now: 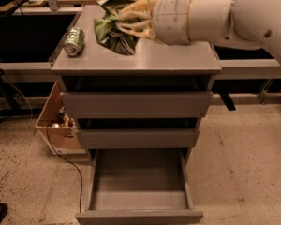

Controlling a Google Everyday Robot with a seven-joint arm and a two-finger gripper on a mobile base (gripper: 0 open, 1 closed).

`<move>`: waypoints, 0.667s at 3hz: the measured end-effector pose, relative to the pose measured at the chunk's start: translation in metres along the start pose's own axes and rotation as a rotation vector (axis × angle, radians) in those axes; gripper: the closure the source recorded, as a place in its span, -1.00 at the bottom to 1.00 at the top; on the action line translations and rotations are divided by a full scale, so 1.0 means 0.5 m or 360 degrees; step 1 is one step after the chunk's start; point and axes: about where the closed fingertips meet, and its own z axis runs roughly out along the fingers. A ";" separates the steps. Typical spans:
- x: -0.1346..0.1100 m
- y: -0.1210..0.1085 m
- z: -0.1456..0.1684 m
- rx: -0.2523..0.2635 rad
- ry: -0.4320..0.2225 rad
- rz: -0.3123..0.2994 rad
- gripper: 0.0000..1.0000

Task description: Pick green jalapeno chip bag from bottom drawer and place on counter

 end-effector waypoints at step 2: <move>0.081 -0.085 0.147 0.0004 -0.0035 -0.0051 1.00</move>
Offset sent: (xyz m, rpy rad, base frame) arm 0.1409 0.0670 -0.0047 -0.0066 -0.0457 0.0293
